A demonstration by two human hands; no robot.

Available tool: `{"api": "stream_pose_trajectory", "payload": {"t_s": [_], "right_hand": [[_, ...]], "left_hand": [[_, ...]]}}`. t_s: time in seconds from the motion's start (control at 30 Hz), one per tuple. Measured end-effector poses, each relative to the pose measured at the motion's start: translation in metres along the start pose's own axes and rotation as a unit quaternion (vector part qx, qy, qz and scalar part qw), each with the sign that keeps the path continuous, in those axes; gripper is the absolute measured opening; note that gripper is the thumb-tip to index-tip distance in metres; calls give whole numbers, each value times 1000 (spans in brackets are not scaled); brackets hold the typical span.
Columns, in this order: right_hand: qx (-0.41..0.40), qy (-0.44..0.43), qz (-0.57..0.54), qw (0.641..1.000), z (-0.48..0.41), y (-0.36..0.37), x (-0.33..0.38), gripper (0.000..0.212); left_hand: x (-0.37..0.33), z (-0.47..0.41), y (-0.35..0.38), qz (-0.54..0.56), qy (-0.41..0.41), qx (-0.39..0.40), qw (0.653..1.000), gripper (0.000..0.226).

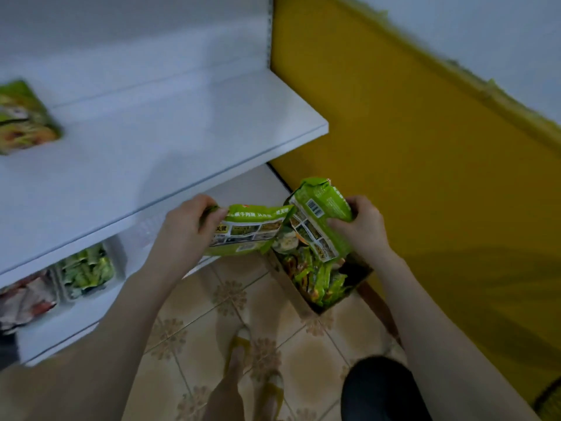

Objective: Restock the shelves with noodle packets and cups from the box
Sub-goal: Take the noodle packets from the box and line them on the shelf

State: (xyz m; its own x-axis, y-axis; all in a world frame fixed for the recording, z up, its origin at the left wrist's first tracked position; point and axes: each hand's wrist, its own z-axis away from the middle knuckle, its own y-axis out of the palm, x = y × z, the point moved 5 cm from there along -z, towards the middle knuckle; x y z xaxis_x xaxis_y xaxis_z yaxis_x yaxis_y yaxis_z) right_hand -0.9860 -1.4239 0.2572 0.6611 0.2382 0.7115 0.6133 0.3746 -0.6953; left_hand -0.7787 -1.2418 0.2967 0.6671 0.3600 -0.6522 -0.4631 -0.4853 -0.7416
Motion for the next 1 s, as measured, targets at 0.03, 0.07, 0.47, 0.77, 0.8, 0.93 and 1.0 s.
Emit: {"api": "stream_pose_trajectory", "payload": {"t_s": [0.03,0.07,0.47,0.77,0.8,0.93,1.0], "right_hand": [[16,-16,0,1000,0,8,13,43],[30,-32,3,999,-1,16,27,43],[217,-222,37,950,-3,183,224,36],[267,-286,55,919,-6,290,316,34],[269,-294,60,915,-8,299,323,34],[274,-356,99,888,-16,336,354,31],[270,-396,124,869,-21,356,367,29]], "left_hand": [[7,8,-14,-3,-19,-20,1000,16],[15,16,-28,-6,-39,-39,998,16],[152,116,-189,-69,-282,-269,918,28],[222,129,-253,-88,-350,-344,867,32],[228,130,-257,-87,-361,-351,860,32],[249,133,-262,-68,-406,-366,834,31],[255,132,-262,-60,-427,-369,824,29]]}}
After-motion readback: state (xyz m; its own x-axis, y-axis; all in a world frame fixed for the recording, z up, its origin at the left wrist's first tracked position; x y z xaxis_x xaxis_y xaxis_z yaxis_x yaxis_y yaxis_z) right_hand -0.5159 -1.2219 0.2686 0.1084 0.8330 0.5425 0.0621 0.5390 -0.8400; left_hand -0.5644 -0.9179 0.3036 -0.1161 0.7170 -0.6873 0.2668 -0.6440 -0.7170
